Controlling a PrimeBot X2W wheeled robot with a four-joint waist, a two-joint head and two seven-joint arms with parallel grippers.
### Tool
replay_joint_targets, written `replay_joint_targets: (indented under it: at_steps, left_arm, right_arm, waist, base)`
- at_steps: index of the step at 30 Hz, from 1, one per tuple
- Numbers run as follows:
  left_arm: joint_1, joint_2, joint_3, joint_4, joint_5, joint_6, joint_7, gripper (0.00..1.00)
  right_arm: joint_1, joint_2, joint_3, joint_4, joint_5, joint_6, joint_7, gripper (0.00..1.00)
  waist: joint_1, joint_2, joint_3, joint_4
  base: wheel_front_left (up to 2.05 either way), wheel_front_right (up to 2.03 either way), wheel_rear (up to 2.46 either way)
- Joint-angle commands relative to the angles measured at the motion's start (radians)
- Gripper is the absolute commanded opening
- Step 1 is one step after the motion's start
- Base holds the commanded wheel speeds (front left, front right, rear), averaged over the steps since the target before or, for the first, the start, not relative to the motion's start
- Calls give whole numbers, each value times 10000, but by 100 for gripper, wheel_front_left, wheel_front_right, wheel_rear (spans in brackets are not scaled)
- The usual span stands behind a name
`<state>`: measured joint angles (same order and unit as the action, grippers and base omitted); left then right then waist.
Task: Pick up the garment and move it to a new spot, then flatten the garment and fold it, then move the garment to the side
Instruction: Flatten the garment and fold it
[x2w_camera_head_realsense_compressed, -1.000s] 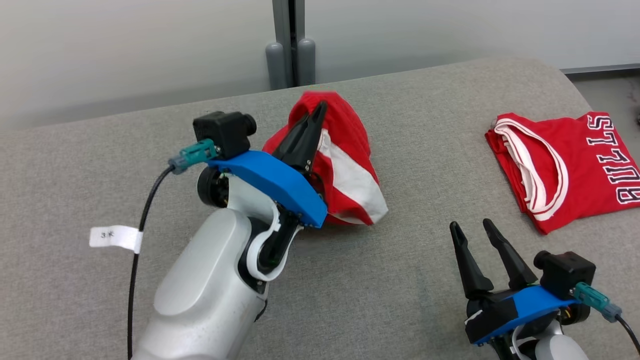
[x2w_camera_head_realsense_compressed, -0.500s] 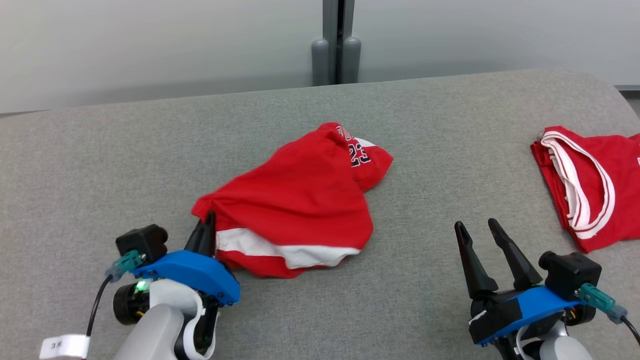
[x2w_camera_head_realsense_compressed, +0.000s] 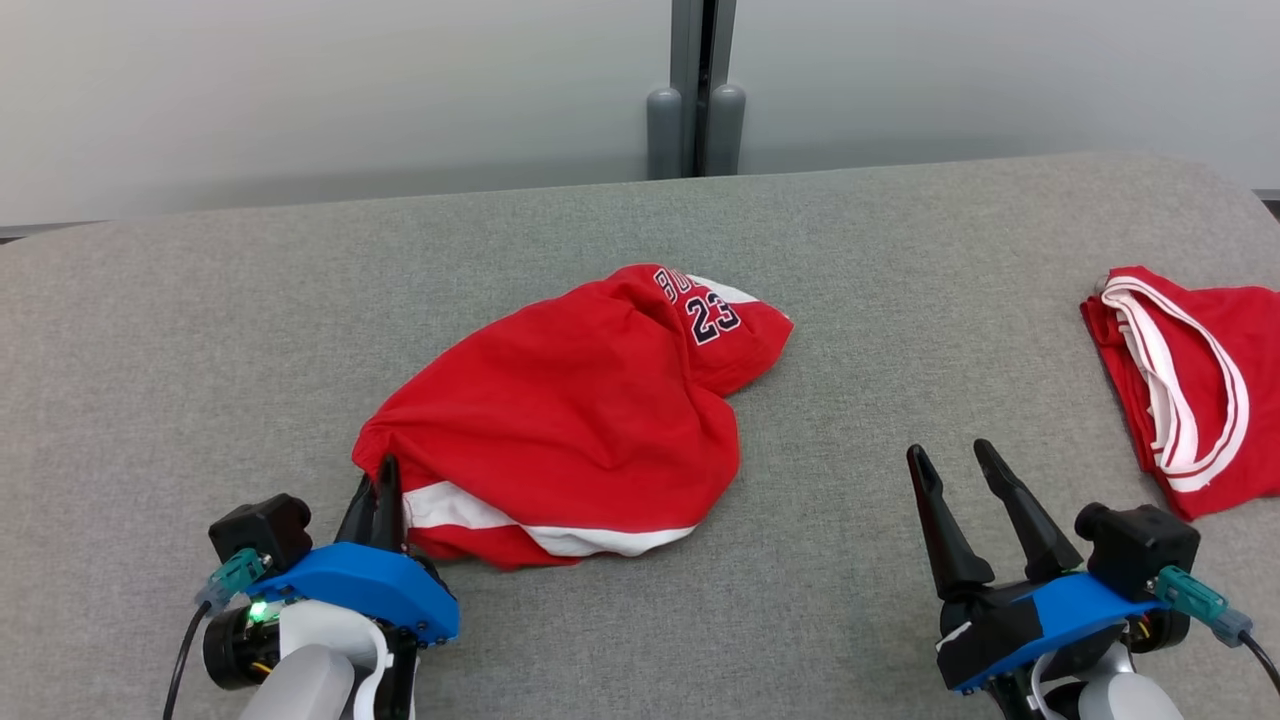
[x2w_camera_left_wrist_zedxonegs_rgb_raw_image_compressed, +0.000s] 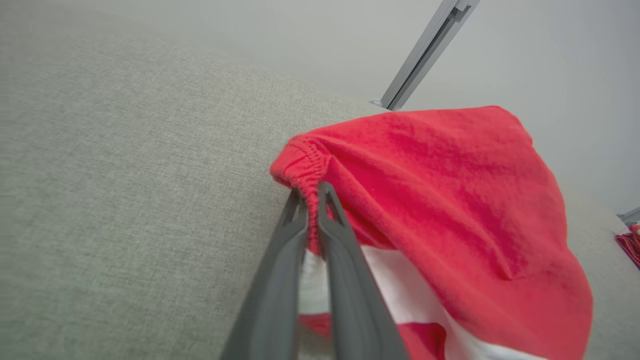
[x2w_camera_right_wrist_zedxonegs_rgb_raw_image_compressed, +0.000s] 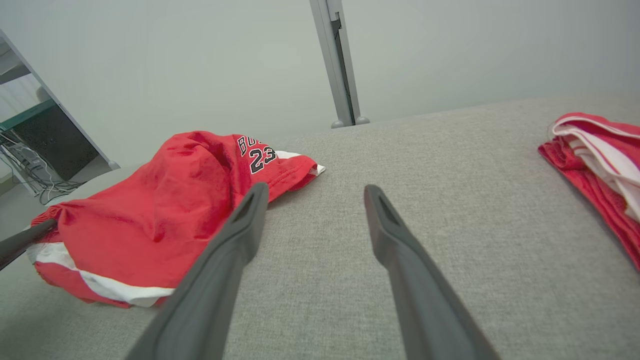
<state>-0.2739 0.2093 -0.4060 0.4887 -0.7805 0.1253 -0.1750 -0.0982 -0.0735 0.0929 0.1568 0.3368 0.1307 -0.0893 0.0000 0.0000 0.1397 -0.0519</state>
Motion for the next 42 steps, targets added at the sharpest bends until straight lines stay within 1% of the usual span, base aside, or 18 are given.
replay_joint_targets:
  at_steps: [1, 2, 7, 12, 15, 18, 21, 24, 30, 33, 36, 39, 42]
  left_arm:
    - [58, 80, -67, 8, 106, -100, -83, 89]
    - [84, 112, -105, 15, 121, -173, -139, 100]
    - [237, 414, -105, -74, 327, -504, -471, 100]
    - [411, 811, 102, -502, 666, -802, -802, 100]
    - [560, 1041, 395, -961, 1101, -895, -896, 100]
    - [698, 1127, 897, -1682, 1784, -982, -900, 100]
    - [961, 1131, 1328, -2239, 2525, -1121, -905, 100]
    - [1298, 1009, 1662, -2411, 3009, -1234, -907, 100]
    - [1712, 746, 2012, -2314, 3447, -1368, -909, 100]
    - [1736, 603, 2137, -2226, 3545, -1497, -909, 100]
    - [1674, 503, 2222, -2167, 3626, -1599, -910, 100]
    - [1544, 401, 2269, -2134, 3726, -1716, -910, 100]
    - [1419, 307, 2329, -2124, 3818, -1824, -910, 100]
  right_arm:
    - [65, -21, -18, 12, 21, 1, -5, 100]
    - [77, -36, -32, 9, 30, 1, -4, 100]
    - [166, -97, -148, -24, 32, 1, 23, 100]
    - [270, -120, -290, -89, -17, 1, 44, 100]
    - [349, -110, -370, -138, -51, 1, 65, 100]
    - [430, -87, -434, -177, -74, 1, 90, 100]
    - [416, -70, -420, -187, -88, 1, 120, 100]
    - [450, -56, -392, -148, -93, 1, 135, 100]
    - [489, -105, -324, -18, -101, 1, 232, 100]
    - [179, -152, -184, 45, -139, 1, 385, 100]
    - [-257, -89, -146, 328, -48, 1, 930, 100]
    - [-1018, 8, -200, 836, -129, 1, 1909, 100]
    - [-1799, 109, -213, 1631, -265, 1, 2977, 100]
  waist:
    - [0, 0, -17, 14]
    - [0, 0, -37, 34]
    - [0, 0, -169, 180]
    - [0, 0, -306, 359]
    - [0, 0, -377, 477]
    - [0, 0, -429, 593]
    - [0, 0, -480, 664]
    - [0, 0, -554, 689]
    - [0, 0, -646, 752]
    - [0, 0, -641, 800]
    - [0, 0, -590, 833]
    - [0, 0, -484, 897]
    - [0, 0, -307, 1017]
  base:
    - [0, 0, 0]
    - [0, 0, 0]
    - [0, 0, 0]
    - [0, 0, 0]
    - [0, 0, 0]
    - [0, 0, 0]
    - [0, 0, 0]
    - [0, 0, 0]
    - [0, 0, 0]
    - [0, 0, 0]
    - [0, 0, 0]
    - [0, 0, 0]
    - [0, 0, 0]
